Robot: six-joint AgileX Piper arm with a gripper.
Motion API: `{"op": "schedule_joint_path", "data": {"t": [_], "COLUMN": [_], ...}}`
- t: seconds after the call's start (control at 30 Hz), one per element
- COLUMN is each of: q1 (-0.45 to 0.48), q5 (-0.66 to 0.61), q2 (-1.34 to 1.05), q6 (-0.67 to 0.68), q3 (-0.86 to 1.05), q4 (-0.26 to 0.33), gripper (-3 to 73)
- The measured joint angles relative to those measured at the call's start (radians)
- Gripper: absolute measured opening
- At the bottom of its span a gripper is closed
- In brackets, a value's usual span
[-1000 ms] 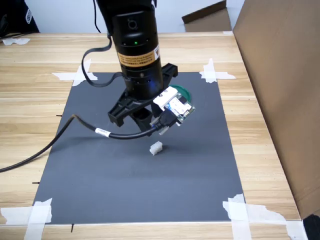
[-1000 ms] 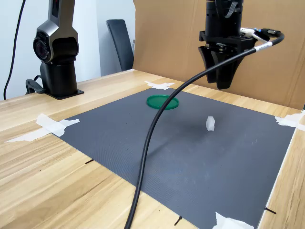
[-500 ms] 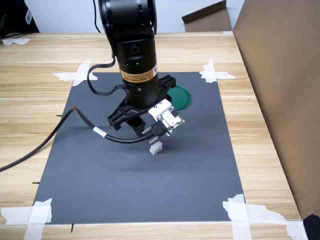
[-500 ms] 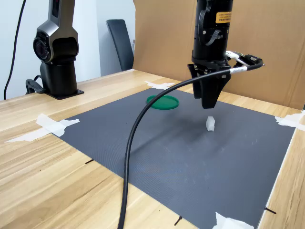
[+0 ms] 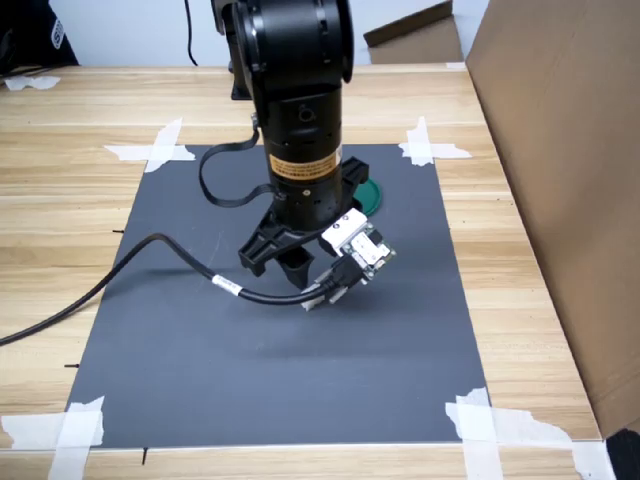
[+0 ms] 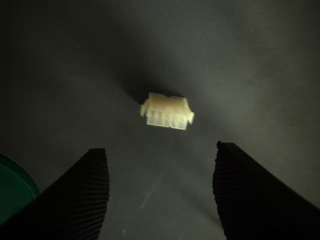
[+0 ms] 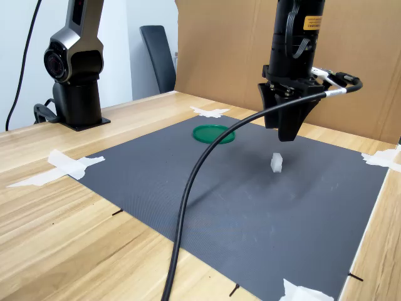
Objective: Grasp a white terminal and put it in the green lid.
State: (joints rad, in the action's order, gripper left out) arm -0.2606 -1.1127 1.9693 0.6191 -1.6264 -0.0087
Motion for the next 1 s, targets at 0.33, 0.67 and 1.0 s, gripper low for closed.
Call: {"op": "schedule_joint_path", "data": {"t": [0.33, 0.67, 1.0], "q1": [0.048, 0.028, 0.028], "q5": [0.012, 0.039, 0.041], "q2": [0.032, 0.035, 0.054], "q6": [0.024, 0.034, 0.229], "q3": [0.000, 0.000, 0.000], "q4": [0.017, 0.025, 0.009], "gripper": [53.0, 53.0, 53.0]}}
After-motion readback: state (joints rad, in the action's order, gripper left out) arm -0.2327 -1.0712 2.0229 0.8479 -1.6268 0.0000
